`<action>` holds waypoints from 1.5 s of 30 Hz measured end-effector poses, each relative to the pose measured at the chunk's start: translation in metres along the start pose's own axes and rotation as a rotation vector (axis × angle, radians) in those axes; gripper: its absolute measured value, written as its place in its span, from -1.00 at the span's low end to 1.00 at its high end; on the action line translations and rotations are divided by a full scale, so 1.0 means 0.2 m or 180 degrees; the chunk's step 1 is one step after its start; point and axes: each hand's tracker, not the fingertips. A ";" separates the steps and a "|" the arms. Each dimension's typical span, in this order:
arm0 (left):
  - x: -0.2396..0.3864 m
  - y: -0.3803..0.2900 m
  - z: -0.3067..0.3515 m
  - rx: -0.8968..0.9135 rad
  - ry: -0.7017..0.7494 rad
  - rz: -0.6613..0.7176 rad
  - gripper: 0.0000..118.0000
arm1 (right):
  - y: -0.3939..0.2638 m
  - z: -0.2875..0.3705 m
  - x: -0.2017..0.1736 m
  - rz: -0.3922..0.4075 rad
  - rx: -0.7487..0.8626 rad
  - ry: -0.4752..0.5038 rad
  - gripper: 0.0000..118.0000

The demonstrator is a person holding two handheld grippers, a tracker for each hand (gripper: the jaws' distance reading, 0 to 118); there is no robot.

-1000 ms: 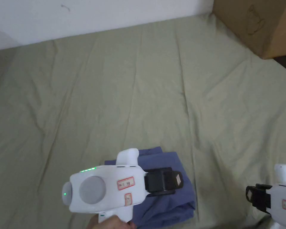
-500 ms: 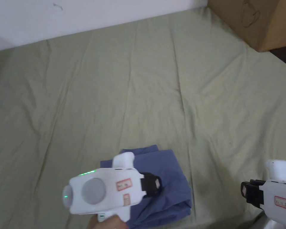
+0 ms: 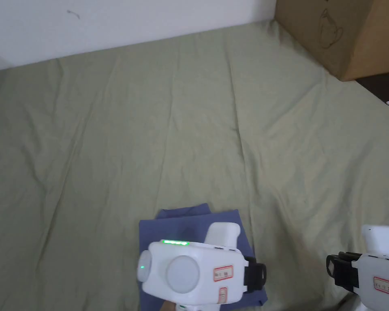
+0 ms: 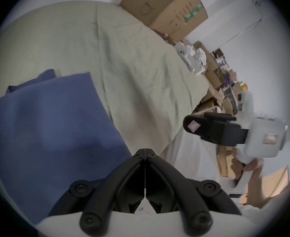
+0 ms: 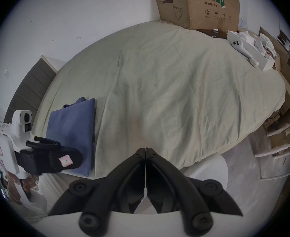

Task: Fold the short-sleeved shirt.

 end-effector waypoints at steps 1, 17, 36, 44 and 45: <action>-0.03 -0.01 0.06 0.0081 -0.0033 0.0075 -1.00 | 0.01 0.00 -0.02 0.0024 -0.0003 0.0020 -0.99; -0.71 -0.42 0.78 0.1141 0.0091 0.1352 -1.00 | 0.20 -0.37 -0.81 0.1270 -0.0290 0.0526 -0.99; -0.98 -0.15 0.32 0.0472 -0.0684 0.1508 0.07 | 0.19 -0.54 -0.80 0.1231 -0.0551 0.0299 -0.99; -1.01 -0.15 0.35 0.0523 -0.0763 0.1645 -0.58 | 0.22 -0.46 -0.81 0.1196 -0.0468 0.0325 -0.99; -1.00 -0.13 0.37 0.0513 -0.0711 0.1571 -0.60 | 0.23 -0.44 -0.82 0.1214 -0.0442 0.0337 -0.99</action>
